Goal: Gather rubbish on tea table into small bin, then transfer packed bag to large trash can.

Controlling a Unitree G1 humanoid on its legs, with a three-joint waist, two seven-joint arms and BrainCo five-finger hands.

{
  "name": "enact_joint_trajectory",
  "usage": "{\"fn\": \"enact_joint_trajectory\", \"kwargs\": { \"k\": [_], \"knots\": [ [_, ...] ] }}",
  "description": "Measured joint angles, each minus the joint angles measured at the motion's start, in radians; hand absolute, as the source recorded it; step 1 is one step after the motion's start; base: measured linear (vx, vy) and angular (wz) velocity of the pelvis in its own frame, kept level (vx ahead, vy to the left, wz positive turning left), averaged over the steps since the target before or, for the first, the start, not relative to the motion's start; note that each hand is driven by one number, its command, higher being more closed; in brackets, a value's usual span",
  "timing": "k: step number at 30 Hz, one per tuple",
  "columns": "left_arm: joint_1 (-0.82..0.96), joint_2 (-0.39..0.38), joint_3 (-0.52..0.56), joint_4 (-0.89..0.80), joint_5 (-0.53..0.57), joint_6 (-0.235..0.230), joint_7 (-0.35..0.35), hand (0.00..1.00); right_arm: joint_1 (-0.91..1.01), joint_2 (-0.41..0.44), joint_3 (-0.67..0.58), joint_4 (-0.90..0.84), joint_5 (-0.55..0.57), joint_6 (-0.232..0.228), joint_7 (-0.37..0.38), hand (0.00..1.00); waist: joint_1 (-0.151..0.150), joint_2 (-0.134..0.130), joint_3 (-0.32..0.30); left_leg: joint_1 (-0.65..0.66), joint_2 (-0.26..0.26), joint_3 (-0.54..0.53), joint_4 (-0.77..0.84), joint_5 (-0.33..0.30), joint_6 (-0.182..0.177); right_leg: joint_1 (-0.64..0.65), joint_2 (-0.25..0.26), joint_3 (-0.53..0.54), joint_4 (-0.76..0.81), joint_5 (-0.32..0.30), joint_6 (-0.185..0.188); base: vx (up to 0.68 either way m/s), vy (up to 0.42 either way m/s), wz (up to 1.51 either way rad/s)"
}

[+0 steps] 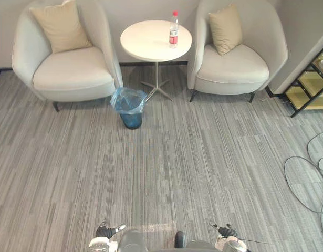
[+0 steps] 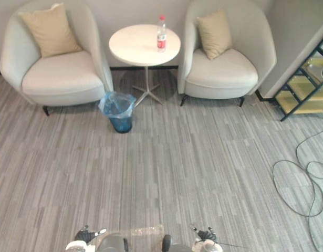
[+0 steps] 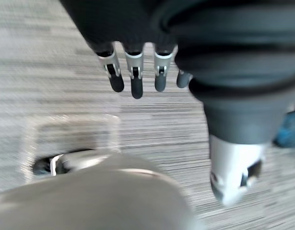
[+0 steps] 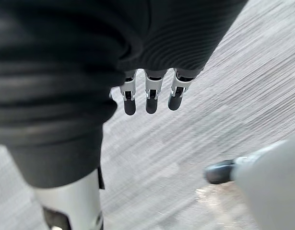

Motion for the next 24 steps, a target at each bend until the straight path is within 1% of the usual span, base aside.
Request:
{"fn": "enact_joint_trajectory", "kwargs": {
  "k": [1,2,3,4,5,6,7,8,9,10,11,12,13,14,15,16,17,18,19,20,21,22,23,24],
  "knots": [
    [-0.003,0.000,0.000,-0.002,-0.012,0.000,0.000,0.00,-0.007,0.001,-0.006,0.005,0.014,0.000,-0.002,0.00,0.001,-0.006,0.004,-0.036,-0.027,0.009,-0.020,-0.032,-0.001,0.010,-0.015,0.010,-0.005,0.000,0.003,0.32,0.010,-0.43],
    [-0.004,0.000,0.001,-0.003,-0.015,-0.001,0.000,0.00,-0.011,0.001,-0.007,0.007,0.018,0.001,-0.004,0.00,0.004,-0.009,0.007,-0.052,-0.040,0.016,-0.040,-0.039,-0.003,0.016,-0.023,0.018,-0.010,-0.002,0.003,0.34,0.046,-0.56],
    [-0.004,-0.001,0.006,-0.013,-0.028,-0.002,0.000,0.00,-0.021,0.006,-0.010,0.006,0.018,0.002,-0.007,0.00,0.017,-0.019,0.015,-0.086,-0.084,0.059,-0.143,-0.044,0.003,0.035,-0.048,0.040,-0.023,-0.011,0.004,0.36,0.069,-0.47],
    [-0.005,-0.007,0.015,-0.014,-0.031,-0.004,0.001,0.00,-0.026,0.008,-0.016,0.005,0.018,0.002,-0.007,0.00,0.023,-0.022,0.017,-0.099,-0.105,0.078,-0.211,-0.039,0.009,0.047,-0.060,0.039,-0.033,-0.011,0.004,0.46,0.102,-0.58],
    [-0.008,-0.017,0.023,-0.016,-0.031,-0.004,0.002,0.00,-0.035,0.009,-0.039,0.004,0.018,0.001,-0.007,0.00,0.034,-0.022,0.018,-0.103,-0.139,0.095,-0.370,-0.007,0.017,0.062,-0.074,0.043,-0.044,-0.014,0.002,0.51,0.121,-0.53],
    [-0.004,-0.018,0.022,-0.016,-0.031,-0.006,0.002,0.00,-0.036,0.003,-0.044,0.006,0.018,0.001,-0.008,0.00,0.041,-0.014,0.014,-0.093,-0.161,0.093,-0.524,0.048,0.019,0.063,-0.076,0.053,-0.042,-0.025,0.013,0.35,0.089,-0.65],
    [0.003,-0.023,0.022,-0.014,-0.031,-0.006,0.002,0.00,-0.042,0.001,-0.043,0.006,0.018,0.002,-0.007,0.00,0.047,-0.004,0.012,-0.076,-0.161,0.087,-0.616,0.078,0.022,0.071,-0.068,0.068,-0.041,-0.036,0.023,0.51,0.171,-0.85],
    [0.013,-0.026,0.027,-0.003,-0.032,-0.005,0.001,0.00,-0.051,0.009,-0.043,0.005,0.018,0.002,-0.008,0.00,0.056,-0.003,0.013,-0.062,-0.159,0.091,-0.621,0.147,0.083,0.091,-0.069,0.094,-0.022,-0.078,0.032,0.42,0.162,-0.77],
    [0.015,-0.017,0.034,-0.003,-0.032,-0.003,0.001,0.00,-0.046,0.031,-0.044,-0.003,0.018,0.002,-0.006,0.00,0.057,-0.030,0.009,-0.059,-0.176,0.096,-0.595,0.130,0.098,0.069,-0.082,0.094,0.049,-0.110,0.034,0.60,0.227,-0.59],
    [0.015,-0.008,0.034,-0.003,-0.031,-0.002,0.002,0.00,-0.033,0.048,-0.044,-0.013,0.015,0.002,-0.006,0.00,0.060,-0.047,0.000,-0.045,-0.184,0.114,-0.598,0.109,0.109,0.018,-0.098,0.092,0.169,-0.132,0.051,0.38,0.142,-0.28],
    [0.015,-0.006,0.033,-0.005,-0.031,-0.002,0.002,0.00,-0.023,0.054,-0.044,-0.019,0.015,0.002,-0.006,0.00,0.060,-0.057,0.001,-0.022,-0.189,0.125,-0.608,0.096,0.115,-0.021,-0.109,0.092,0.266,-0.143,0.076,0.48,0.179,-0.32],
    [0.022,0.000,0.033,-0.010,-0.031,-0.002,0.001,0.00,-0.007,0.066,-0.043,-0.018,0.013,0.005,-0.002,0.00,0.067,-0.076,0.004,0.046,-0.211,0.148,-0.622,0.067,0.121,-0.091,-0.134,0.094,0.493,-0.136,0.184,0.50,0.183,-0.39],
    [0.027,0.001,0.032,-0.013,-0.030,0.001,0.003,0.00,0.004,0.071,-0.041,-0.034,0.012,0.008,0.002,0.00,0.066,-0.080,0.001,0.094,-0.222,0.155,-0.612,0.046,0.144,-0.146,-0.152,0.090,0.671,-0.112,0.263,0.59,0.200,-0.35],
    [0.026,0.001,0.031,-0.019,-0.030,0.003,0.003,0.00,0.007,0.069,-0.034,-0.048,0.005,0.008,0.005,0.00,0.063,-0.078,0.002,0.135,-0.224,0.155,-0.599,0.011,0.149,-0.196,-0.161,0.070,0.817,-0.101,0.281,0.48,0.148,-0.16],
    [0.024,0.000,0.031,-0.029,-0.030,0.004,0.003,0.00,0.008,0.069,-0.031,-0.059,-0.009,0.009,0.010,0.00,0.062,-0.076,0.002,0.163,-0.224,0.154,-0.596,-0.008,0.150,-0.229,-0.169,0.045,0.896,-0.099,0.276,0.54,0.121,0.03],
    [0.016,-0.002,0.030,-0.045,-0.030,0.002,0.002,0.00,0.014,0.071,-0.024,-0.082,-0.026,0.009,0.014,0.00,0.060,-0.074,0.003,0.216,-0.223,0.144,-0.601,-0.030,0.152,-0.288,-0.202,-0.025,0.991,-0.111,0.237,0.42,0.069,0.24],
    [0.002,-0.006,0.031,-0.052,-0.031,0.001,0.001,0.00,0.013,0.073,-0.024,-0.093,-0.028,0.009,0.014,0.00,0.055,-0.072,0.004,0.253,-0.219,0.129,-0.608,-0.045,0.151,-0.334,-0.235,-0.089,1.021,-0.125,0.198,0.49,0.039,0.36],
    [-0.009,-0.012,0.032,-0.056,-0.032,0.000,0.001,0.00,0.012,0.073,-0.024,-0.109,-0.029,0.010,0.014,0.00,0.052,-0.064,0.009,0.275,-0.212,0.120,-0.610,-0.054,0.149,-0.364,-0.251,-0.125,1.014,-0.134,0.171,0.30,-0.012,0.38],
    [-0.021,-0.025,0.034,-0.059,-0.032,-0.001,0.001,0.00,0.011,0.075,-0.023,-0.119,-0.035,0.009,0.014,0.00,0.048,-0.063,0.010,0.301,-0.202,0.112,-0.613,-0.059,0.145,-0.397,-0.262,-0.156,0.987,-0.144,0.154,0.38,-0.050,0.39],
    [-0.031,-0.048,0.036,-0.059,-0.032,-0.002,0.000,0.00,0.007,0.079,-0.022,-0.126,-0.052,0.009,0.015,0.00,0.042,-0.062,0.010,0.336,-0.187,0.099,-0.627,-0.063,0.138,-0.436,-0.265,-0.181,0.929,-0.148,0.147,0.37,-0.096,0.38],
    [-0.034,-0.074,0.042,-0.060,-0.032,-0.003,-0.002,0.00,-0.002,0.079,-0.024,-0.123,-0.064,0.008,0.015,0.00,0.039,-0.058,0.012,0.380,-0.167,0.088,-0.653,-0.069,0.127,-0.457,-0.251,-0.187,0.847,-0.147,0.148,0.38,-0.116,0.28],
    [-0.034,-0.076,0.050,-0.063,-0.031,-0.003,-0.004,0.00,-0.006,0.080,-0.024,-0.122,-0.064,0.009,0.015,0.00,0.039,-0.058,0.012,0.408,-0.157,0.087,-0.670,-0.071,0.123,-0.466,-0.238,-0.184,0.791,-0.142,0.151,0.38,-0.154,0.21],
    [-0.036,-0.084,0.056,-0.062,-0.031,-0.003,-0.001,0.00,-0.009,0.080,-0.022,-0.120,-0.063,0.009,0.015,0.00,0.033,-0.058,0.012,0.442,-0.145,0.081,-0.682,-0.077,0.113,-0.471,-0.217,-0.175,0.670,-0.116,0.145,0.36,-0.191,0.23],
    [-0.037,-0.090,0.062,-0.061,-0.030,-0.006,0.000,0.00,-0.008,0.080,-0.015,-0.118,-0.063,0.009,0.014,0.00,0.031,-0.060,0.010,0.458,-0.143,0.061,-0.690,-0.090,0.092,-0.467,-0.192,-0.146,0.556,-0.061,0.136,0.43,-0.269,0.43]
  ]
}}
